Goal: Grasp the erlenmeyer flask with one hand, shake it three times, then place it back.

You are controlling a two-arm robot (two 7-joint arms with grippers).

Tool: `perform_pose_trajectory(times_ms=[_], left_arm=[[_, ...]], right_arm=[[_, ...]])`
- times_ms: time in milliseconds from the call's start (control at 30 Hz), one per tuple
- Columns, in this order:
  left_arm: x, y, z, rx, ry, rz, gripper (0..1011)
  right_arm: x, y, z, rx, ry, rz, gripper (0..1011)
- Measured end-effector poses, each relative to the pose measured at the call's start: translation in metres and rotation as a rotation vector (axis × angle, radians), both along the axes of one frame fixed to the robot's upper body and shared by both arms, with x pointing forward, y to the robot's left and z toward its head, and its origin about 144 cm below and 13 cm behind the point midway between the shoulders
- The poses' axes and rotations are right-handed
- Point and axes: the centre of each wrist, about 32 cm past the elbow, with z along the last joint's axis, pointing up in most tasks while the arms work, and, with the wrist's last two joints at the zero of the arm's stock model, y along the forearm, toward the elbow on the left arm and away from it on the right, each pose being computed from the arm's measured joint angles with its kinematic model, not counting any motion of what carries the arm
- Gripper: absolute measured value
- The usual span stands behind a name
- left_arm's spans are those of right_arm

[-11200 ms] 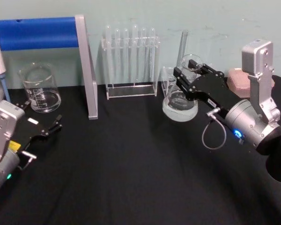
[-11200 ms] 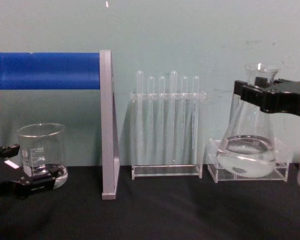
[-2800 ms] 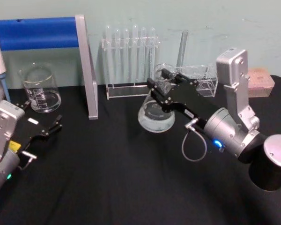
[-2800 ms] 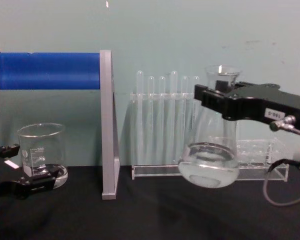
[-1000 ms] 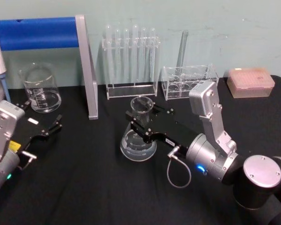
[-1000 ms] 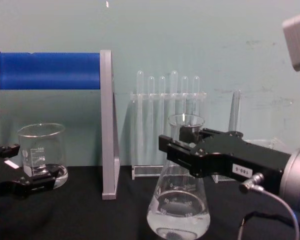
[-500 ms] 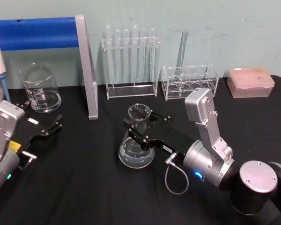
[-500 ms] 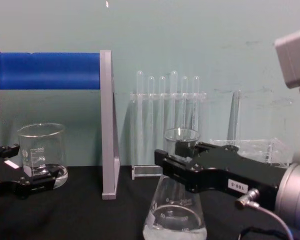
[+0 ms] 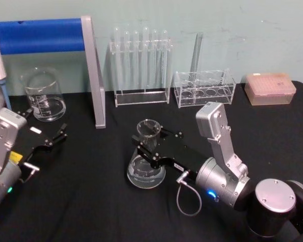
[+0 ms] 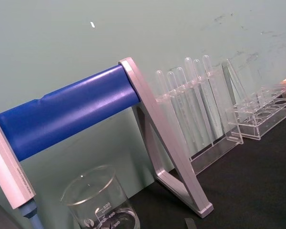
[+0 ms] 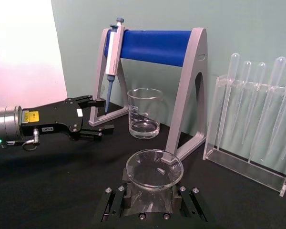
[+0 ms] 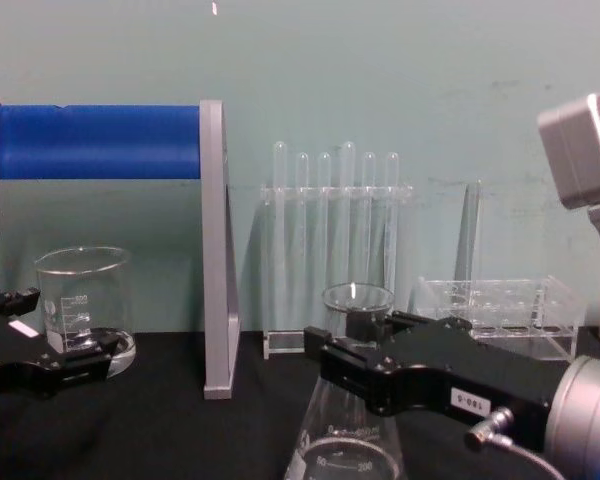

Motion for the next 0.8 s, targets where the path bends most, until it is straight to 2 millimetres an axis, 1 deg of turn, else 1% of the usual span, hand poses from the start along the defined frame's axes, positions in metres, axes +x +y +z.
perform_pose_trajectory(times_ms=[800], left_arm=[[0.0,0.0,0.0,0.0,0.0,0.0,1001]], right_arm=[[-0.0043,0.0026,-0.0078,-0.01,0.036,0.003,450]])
